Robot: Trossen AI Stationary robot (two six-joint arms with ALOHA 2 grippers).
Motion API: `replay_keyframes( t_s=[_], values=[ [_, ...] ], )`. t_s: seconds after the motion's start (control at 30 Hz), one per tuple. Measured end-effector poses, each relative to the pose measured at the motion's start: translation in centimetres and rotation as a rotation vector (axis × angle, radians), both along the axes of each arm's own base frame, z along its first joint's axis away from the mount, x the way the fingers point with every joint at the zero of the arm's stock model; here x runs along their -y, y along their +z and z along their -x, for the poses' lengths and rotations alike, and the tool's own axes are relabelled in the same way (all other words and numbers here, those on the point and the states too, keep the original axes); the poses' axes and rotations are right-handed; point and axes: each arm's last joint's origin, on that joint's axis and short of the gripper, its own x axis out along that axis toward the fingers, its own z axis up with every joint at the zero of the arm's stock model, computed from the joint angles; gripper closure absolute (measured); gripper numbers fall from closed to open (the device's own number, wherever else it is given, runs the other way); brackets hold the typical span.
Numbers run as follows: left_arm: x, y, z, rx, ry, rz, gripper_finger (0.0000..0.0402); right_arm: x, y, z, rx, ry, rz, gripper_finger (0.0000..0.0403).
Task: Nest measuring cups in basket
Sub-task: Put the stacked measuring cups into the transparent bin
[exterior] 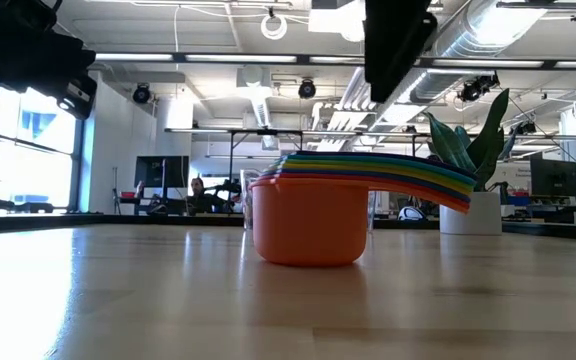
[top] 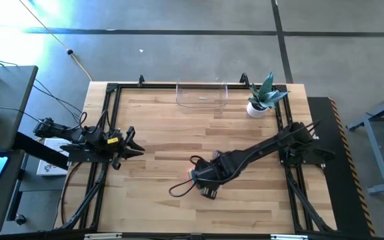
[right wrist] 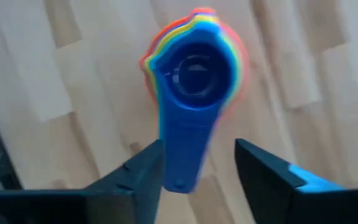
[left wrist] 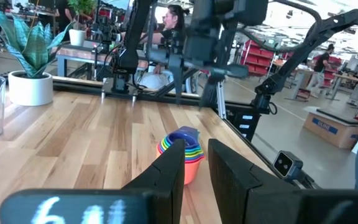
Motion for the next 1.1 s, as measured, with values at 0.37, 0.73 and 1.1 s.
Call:
replay_keyframes(
  t_s=[0.37, 0.73, 1.1],
  values=[
    [0.0, 0.0, 0.0, 0.0, 0.003, 0.0, 0.0339, 0.2, -3.4, -0.1, -0.024, 0.035, -0.088, 0.0113],
    [0.0, 0.0, 0.0, 0.0, 0.003, 0.0, 0.0339, 0.6, -6.2, 0.0, -0.014, 0.024, -0.14, 0.0071],
    [0.0, 0.0, 0.0, 0.0, 0.003, 0.0, 0.0339, 0.9, -7.5, -0.3, 0.015, 0.0, -0.088, 0.0071]
  ],
)
